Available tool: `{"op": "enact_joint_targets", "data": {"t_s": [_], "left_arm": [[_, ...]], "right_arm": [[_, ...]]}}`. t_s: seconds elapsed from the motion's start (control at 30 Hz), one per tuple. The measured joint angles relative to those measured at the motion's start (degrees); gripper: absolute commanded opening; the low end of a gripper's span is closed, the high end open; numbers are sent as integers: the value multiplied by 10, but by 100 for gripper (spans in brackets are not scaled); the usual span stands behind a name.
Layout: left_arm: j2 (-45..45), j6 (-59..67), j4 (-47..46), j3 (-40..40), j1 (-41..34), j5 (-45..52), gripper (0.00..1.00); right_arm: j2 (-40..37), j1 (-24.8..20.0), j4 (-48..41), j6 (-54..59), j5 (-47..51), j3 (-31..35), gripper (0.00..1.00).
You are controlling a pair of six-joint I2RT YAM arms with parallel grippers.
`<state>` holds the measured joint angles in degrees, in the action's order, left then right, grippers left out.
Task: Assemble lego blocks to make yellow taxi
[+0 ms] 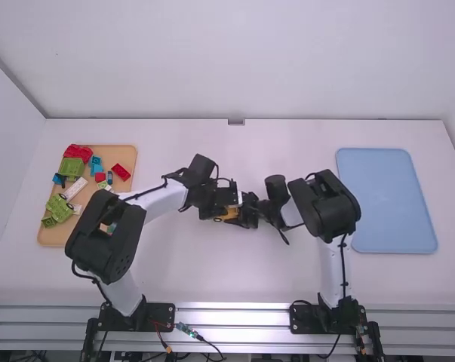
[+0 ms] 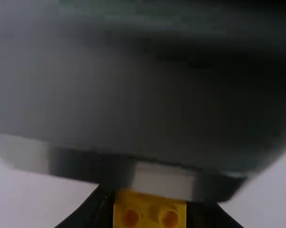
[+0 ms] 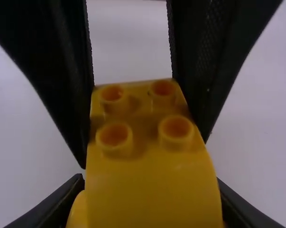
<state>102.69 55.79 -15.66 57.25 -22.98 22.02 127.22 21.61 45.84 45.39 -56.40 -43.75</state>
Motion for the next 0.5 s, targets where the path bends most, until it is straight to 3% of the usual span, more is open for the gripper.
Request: {"op": "enact_joint_targets", "data": {"t_s": [0.5], "left_arm": [[0, 10, -8, 0, -1, 24, 2]], "right_arm": [[0, -12, 9, 30, -26, 17, 21]]}}
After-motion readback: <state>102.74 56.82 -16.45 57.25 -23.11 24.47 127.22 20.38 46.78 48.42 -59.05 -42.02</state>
